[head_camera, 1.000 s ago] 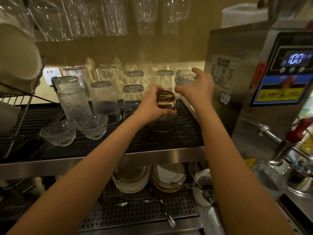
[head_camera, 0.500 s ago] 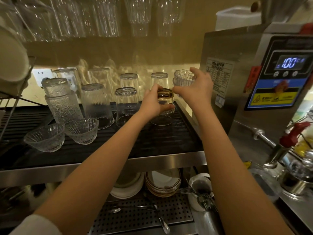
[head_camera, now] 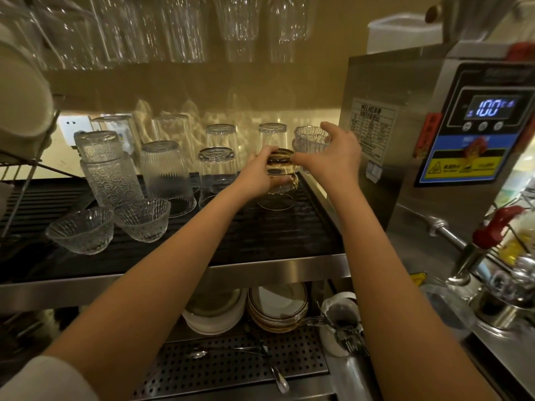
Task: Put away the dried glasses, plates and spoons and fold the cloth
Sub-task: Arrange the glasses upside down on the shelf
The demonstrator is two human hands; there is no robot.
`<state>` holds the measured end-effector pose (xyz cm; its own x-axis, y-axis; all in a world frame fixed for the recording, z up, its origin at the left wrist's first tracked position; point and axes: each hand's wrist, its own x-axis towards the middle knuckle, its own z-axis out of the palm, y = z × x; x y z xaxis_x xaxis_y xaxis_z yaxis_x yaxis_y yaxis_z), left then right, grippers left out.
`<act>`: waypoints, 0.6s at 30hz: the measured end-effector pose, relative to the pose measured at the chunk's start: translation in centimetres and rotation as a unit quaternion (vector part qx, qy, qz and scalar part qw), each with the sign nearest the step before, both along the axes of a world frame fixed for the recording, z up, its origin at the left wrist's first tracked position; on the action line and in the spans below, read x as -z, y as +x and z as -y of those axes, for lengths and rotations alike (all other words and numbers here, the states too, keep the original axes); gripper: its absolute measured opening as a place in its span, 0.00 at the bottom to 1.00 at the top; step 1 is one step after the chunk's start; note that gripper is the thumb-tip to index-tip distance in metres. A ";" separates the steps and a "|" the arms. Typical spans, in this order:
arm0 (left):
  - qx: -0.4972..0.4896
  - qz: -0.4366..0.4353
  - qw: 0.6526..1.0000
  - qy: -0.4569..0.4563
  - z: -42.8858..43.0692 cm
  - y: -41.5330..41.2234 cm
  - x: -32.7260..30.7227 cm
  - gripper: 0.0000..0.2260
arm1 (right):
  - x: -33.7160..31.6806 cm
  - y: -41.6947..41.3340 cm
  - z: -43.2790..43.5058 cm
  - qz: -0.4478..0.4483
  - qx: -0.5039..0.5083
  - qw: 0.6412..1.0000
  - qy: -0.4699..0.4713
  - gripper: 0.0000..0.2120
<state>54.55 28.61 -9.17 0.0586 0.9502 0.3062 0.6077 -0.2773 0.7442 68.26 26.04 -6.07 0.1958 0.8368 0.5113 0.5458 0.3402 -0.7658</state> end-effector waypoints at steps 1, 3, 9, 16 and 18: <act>0.008 -0.002 1.000 -0.006 0.3 -0.2 -0.1 0.30 | 0.0 0.0 0.1 0.002 0.000 1.000 0.001 0.36; 0.020 -0.002 1.000 -0.021 0.9 -0.6 -0.5 0.29 | 0.0 -0.2 0.5 0.005 -0.001 1.000 0.003 0.36; -0.003 -0.002 0.999 -0.031 2.7 -1.7 -1.4 0.23 | 0.0 -0.9 2.0 0.023 -0.027 0.999 0.001 0.36; 0.020 0.044 0.997 -0.052 6.4 -3.0 -1.8 0.26 | 1.2 -2.4 3.8 0.048 -0.067 0.996 -0.042 0.38; 0.053 0.045 0.995 -0.068 7.5 -3.3 -1.2 0.30 | 2.0 -2.8 4.2 0.044 -0.081 0.995 -0.047 0.37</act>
